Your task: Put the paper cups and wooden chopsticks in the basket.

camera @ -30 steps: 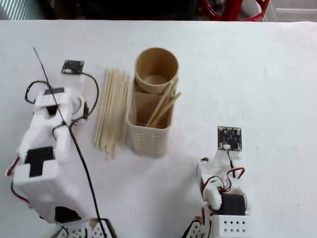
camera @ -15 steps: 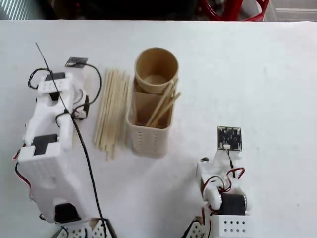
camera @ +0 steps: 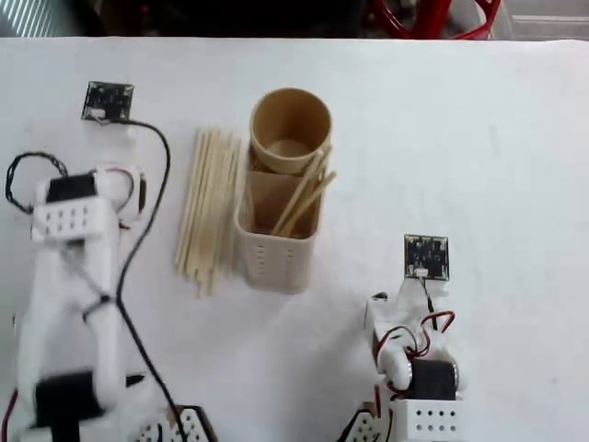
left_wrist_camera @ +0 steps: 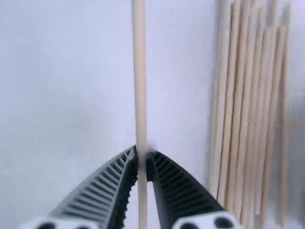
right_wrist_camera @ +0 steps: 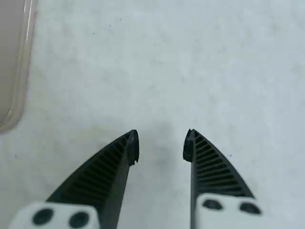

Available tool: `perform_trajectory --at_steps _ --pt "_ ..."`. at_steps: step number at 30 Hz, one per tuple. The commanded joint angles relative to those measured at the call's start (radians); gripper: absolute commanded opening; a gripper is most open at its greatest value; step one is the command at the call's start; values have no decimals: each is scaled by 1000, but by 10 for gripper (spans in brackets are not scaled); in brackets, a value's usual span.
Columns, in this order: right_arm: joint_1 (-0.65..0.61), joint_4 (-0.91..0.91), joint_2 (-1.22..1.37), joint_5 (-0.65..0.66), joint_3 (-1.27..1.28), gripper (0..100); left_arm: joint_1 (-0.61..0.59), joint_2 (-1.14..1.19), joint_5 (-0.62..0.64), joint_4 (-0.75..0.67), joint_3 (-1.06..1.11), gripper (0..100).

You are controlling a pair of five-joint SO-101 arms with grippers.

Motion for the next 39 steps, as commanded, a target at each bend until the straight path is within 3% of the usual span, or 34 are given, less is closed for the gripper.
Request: perform_trajectory --at_steps 1,8,19,25,31,39 --pt "-7 7 -8 8 9 159 119 -282 63 -40 51 23" --pt "-5 7 -8 8 9 159 403 -414 74 9 -152 23" --pt "-4 7 -8 8 9 159 679 -298 72 34 -572 24" --pt "-10 7 -8 8 9 159 756 -246 0 -60 -468 23" --pt "-10 7 -8 8 9 159 762 -377 -3 -190 -236 23" --pt "-10 7 -8 8 9 159 754 -464 2 -242 -26 28"
